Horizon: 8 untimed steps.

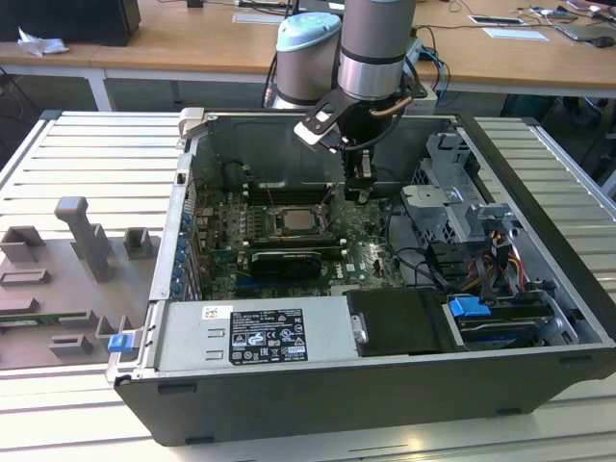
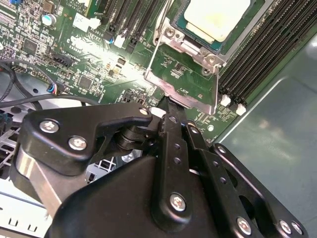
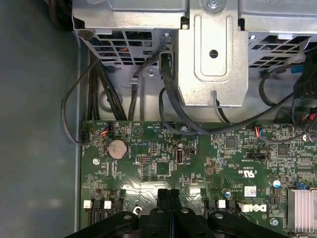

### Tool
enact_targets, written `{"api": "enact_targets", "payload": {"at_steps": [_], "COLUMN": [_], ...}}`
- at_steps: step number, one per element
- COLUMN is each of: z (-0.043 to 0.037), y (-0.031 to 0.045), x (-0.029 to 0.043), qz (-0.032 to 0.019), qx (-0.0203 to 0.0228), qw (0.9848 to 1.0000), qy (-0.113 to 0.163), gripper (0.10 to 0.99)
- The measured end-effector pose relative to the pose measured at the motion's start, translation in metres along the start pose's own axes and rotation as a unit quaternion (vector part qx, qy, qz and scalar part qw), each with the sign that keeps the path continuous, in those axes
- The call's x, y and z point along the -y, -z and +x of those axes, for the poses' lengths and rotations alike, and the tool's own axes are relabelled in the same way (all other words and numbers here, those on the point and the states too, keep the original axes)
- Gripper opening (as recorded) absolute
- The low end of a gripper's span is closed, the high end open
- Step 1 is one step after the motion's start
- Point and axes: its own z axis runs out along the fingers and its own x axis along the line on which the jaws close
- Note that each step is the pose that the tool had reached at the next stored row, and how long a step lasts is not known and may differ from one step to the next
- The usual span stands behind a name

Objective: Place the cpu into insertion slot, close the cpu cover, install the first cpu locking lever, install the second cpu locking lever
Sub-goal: 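Close the cpu cover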

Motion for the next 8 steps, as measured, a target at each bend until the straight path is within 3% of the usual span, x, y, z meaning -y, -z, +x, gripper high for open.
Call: {"api": "enact_targets", "payload": {"at_steps": [8], "z": [0.0], "y": [0.0], "x": [0.001], "qz": [0.0], "qx": [0.0], "qw": [1.0], "qy": [0.0], "gripper": [0.106]}}
